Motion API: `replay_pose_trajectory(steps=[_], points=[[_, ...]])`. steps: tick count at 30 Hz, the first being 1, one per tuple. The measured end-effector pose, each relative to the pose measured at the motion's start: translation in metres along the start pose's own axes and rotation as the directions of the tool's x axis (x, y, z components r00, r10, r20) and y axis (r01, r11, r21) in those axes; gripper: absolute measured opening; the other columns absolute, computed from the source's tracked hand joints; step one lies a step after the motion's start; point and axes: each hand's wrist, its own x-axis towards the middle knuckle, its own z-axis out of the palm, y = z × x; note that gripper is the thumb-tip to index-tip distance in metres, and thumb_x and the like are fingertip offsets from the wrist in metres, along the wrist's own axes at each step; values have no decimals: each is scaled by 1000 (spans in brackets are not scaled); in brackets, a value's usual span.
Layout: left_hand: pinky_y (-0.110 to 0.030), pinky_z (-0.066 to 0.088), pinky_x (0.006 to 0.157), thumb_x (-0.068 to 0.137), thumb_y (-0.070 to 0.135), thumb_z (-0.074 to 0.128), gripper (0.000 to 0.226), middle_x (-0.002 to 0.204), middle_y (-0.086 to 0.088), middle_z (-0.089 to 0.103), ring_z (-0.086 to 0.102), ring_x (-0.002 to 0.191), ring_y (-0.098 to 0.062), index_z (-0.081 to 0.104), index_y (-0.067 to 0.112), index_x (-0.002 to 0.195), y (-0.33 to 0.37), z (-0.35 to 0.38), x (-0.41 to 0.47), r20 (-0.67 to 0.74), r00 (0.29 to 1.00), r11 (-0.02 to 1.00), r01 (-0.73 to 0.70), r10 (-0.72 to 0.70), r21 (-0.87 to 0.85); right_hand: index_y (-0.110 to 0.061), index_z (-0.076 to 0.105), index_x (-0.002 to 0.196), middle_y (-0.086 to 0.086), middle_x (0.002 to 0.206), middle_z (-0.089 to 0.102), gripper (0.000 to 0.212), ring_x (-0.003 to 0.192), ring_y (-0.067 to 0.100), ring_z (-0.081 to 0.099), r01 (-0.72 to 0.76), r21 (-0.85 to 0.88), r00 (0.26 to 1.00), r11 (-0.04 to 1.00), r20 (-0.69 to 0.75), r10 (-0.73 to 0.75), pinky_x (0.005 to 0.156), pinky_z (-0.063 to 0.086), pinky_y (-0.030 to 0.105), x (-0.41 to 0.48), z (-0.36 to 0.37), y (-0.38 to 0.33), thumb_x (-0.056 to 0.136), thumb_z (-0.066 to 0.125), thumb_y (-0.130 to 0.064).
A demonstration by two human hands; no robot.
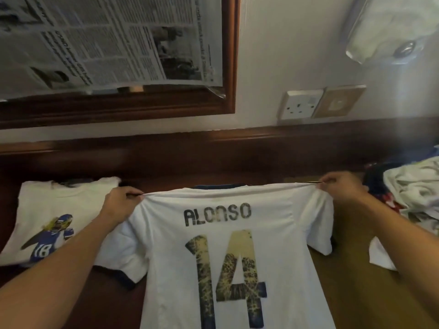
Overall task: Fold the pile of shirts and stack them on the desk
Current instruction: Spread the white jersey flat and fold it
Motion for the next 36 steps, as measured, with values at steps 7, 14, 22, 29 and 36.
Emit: replay_pose_trajectory(steps=[7,14,22,29,36], points=[[-26,41,84,90,11,74,14,92,-3,70,61,87,-17,77,6,102,4,26,41,-76,997,999,-9,7,-33,-22,74,104,4,108,70,14,102,29,63,13,-39,995,999,-97,-17,97,50,45,57,23,-4,98,64,-28],[-50,54,90,88,35,70,30,113,-11,68,65,105,-35,67,23,115,-19,78,46,-87,995,996,64,-57,70,-34,66,96,0,106,67,3,110,30,58,-50,-234,983,971,-183,7,108,30,53,79,70,7,95,65,-36],[-57,20,115,99,44,57,45,154,2,43,37,142,-25,54,33,142,-22,125,9,165,975,872,-209,150,443,-30,66,123,7,123,66,26,123,32,51,-72,-466,986,882,-168,-9,107,26,49,72,91,23,99,61,-39],[-61,25,113,98,34,62,45,160,-5,35,33,146,-29,56,30,142,-11,141,0,137,961,860,-278,242,428,-27,67,126,11,129,58,31,120,36,42,127,-543,921,830,-246,-302,93,29,46,59,100,15,95,62,-31],[-60,11,119,101,58,33,60,170,9,0,1,156,-16,19,43,158,31,168,20,381,854,754,-502,355,424,-39,59,137,3,150,49,44,134,32,41,488,-645,825,588,120,-553,105,26,58,40,151,-25,94,63,-40]])
